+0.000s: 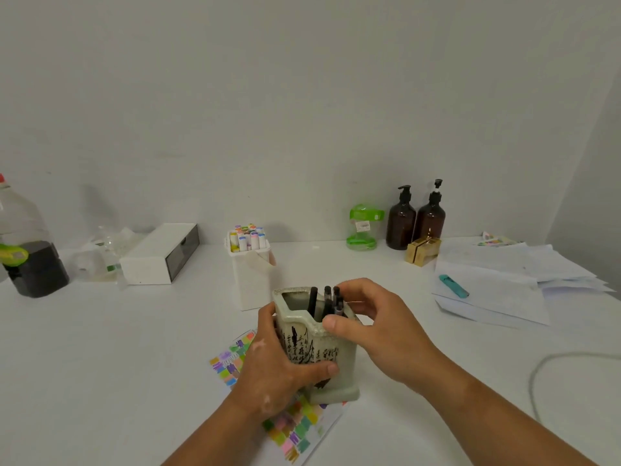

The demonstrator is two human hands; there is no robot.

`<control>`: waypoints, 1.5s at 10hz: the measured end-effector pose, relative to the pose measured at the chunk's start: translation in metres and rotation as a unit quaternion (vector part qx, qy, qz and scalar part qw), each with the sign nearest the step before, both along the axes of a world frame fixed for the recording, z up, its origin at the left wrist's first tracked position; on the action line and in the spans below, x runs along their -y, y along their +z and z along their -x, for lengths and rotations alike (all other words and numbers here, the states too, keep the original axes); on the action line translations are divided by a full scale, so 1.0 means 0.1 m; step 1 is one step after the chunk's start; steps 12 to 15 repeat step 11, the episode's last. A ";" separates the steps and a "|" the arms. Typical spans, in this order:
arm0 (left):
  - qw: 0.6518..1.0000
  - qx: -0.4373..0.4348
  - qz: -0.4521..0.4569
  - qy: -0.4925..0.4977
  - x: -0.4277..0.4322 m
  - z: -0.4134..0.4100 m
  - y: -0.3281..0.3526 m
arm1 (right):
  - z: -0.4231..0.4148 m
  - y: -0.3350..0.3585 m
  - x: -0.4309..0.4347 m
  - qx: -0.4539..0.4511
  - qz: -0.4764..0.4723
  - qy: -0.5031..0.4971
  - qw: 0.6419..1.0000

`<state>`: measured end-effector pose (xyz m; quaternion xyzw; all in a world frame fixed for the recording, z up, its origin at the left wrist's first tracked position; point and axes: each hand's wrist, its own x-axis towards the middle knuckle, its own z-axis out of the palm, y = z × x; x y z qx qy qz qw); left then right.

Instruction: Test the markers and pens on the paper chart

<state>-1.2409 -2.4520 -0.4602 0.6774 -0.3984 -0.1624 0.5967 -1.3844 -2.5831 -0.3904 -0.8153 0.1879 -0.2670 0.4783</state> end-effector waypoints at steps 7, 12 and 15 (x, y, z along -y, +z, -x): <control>0.964 -0.043 -0.037 0.261 -0.82 -1.40 0.35 | -0.18 -0.65 -0.16 -0.169 0.144 -0.052 0.974; 0.948 -0.046 -0.083 0.303 -0.80 -1.50 0.06 | -0.04 -0.77 -0.11 -0.139 0.130 -0.073 0.979; 0.948 -0.046 -0.083 0.303 -0.80 -1.50 0.06 | -0.04 -0.77 -0.11 -0.139 0.130 -0.073 0.979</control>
